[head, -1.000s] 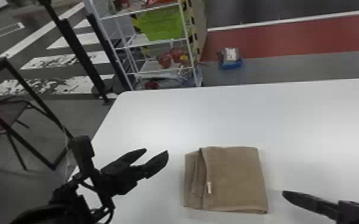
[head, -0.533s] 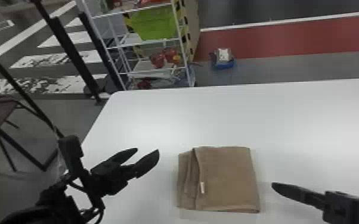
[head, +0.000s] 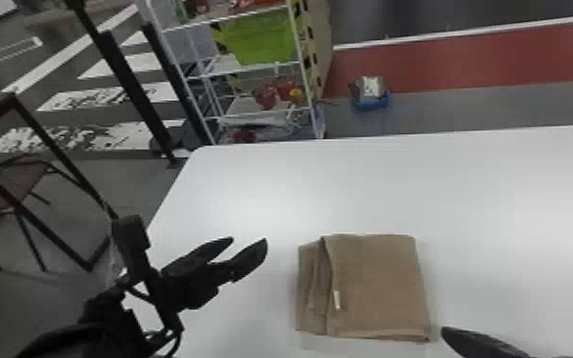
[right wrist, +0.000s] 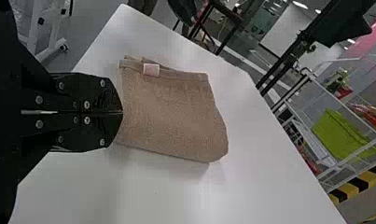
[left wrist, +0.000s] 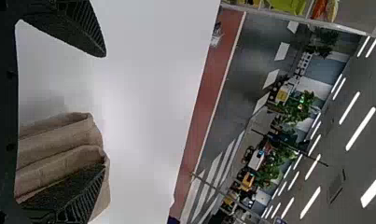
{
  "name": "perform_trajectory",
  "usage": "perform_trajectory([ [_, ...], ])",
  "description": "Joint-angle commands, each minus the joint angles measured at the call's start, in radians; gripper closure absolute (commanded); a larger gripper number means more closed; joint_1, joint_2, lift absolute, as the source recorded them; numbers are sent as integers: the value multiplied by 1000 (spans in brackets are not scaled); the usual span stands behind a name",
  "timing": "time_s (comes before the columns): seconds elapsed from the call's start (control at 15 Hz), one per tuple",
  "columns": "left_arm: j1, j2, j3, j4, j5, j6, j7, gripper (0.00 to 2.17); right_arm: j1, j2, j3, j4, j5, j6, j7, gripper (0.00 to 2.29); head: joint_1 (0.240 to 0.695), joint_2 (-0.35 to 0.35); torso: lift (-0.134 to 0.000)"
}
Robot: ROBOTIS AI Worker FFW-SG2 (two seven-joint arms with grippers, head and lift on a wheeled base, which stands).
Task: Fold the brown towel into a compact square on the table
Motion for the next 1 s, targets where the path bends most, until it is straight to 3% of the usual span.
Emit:
perform_trajectory([
  [0.0,3,-3,-4,-1,0,1,0,26,19,0,49,6,33,-72,-16,1480,695,350,-123],
  [0.4,21,-2,2,-2,1,1,-8,26,84,-6,77,15,46,-102,-16,1480,695,350,-123],
  [0.93,38,-2,2,-4,3,1,-16,26,55,-3,126,61,57,-173,-40,1480,695,350,-123],
])
